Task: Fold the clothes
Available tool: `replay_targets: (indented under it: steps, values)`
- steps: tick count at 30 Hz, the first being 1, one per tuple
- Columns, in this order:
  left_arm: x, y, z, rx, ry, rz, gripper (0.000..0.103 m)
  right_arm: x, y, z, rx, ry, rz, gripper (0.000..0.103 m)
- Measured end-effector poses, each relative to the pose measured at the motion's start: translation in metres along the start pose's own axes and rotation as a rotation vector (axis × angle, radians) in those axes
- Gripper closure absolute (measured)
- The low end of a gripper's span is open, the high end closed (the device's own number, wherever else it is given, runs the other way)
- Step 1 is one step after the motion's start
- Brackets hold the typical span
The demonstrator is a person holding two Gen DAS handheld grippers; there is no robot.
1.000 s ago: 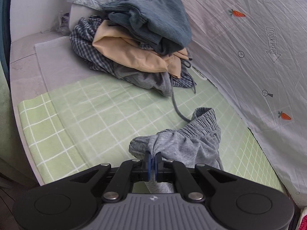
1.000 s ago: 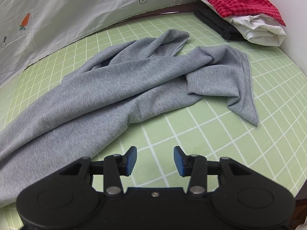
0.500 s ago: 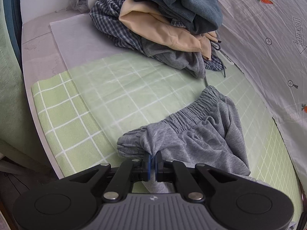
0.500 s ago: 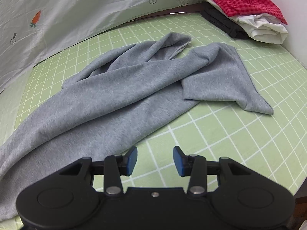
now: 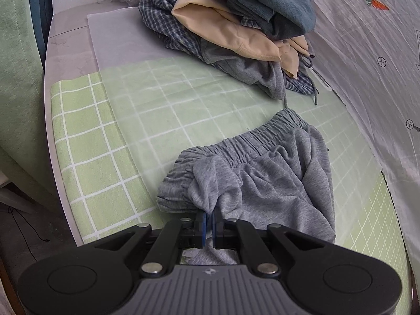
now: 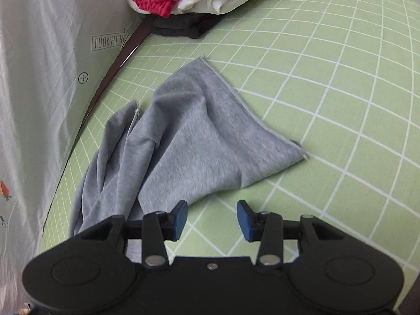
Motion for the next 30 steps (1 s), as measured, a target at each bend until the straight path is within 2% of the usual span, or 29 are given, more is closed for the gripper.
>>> replay_targets:
  steps: [2,4,5,7,11,14,18,22,25,30]
  values:
    - [-0.001,0.001,0.003,-0.007,-0.014,-0.003,0.099,-0.006,-0.008,-0.003,-0.001,-0.001,0.007,0.063]
    - [-0.003,0.002,0.006,-0.015,-0.028,-0.005,0.099,-0.012,-0.014,-0.007,0.015,0.022,0.014,0.078]
    - [-0.004,0.001,0.007,-0.017,-0.033,-0.004,0.099,-0.015,-0.017,-0.009,0.024,0.036,0.017,0.082]
    - [-0.005,-0.001,0.012,-0.017,-0.034,0.005,0.099,-0.02,-0.024,-0.013,0.035,0.054,0.028,0.098]
    - [-0.014,-0.012,0.029,-0.016,-0.022,0.018,0.1,-0.025,-0.039,-0.021,0.045,0.053,0.084,0.101]
    - [-0.031,-0.014,0.05,-0.046,-0.014,-0.005,0.1,-0.03,-0.05,-0.032,0.073,0.065,0.12,0.101]
    - [-0.047,-0.006,0.084,-0.095,0.044,-0.049,0.1,-0.037,-0.047,-0.045,0.107,0.064,0.106,0.101]
    - [-0.057,0.009,0.123,-0.21,0.118,-0.077,0.1,-0.043,-0.035,-0.056,0.168,0.082,0.087,0.101]
    - [-0.07,0.018,0.15,-0.298,0.115,-0.086,0.101,-0.051,-0.034,-0.059,0.177,0.092,0.067,0.101]
    - [-0.087,0.003,0.172,-0.281,0.129,-0.084,0.101,-0.065,-0.047,-0.069,0.146,0.101,0.056,0.101]
Point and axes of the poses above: each gripper's, at about its wrist camera, not at the fingertips, and x roughly against the way its jaws point, z to its right, y to its underside, the point moved 2 cm from there along -x, roughly the way its jaws point, and after that the axes turned 3 degrees about -x, right-handed, at the moved point
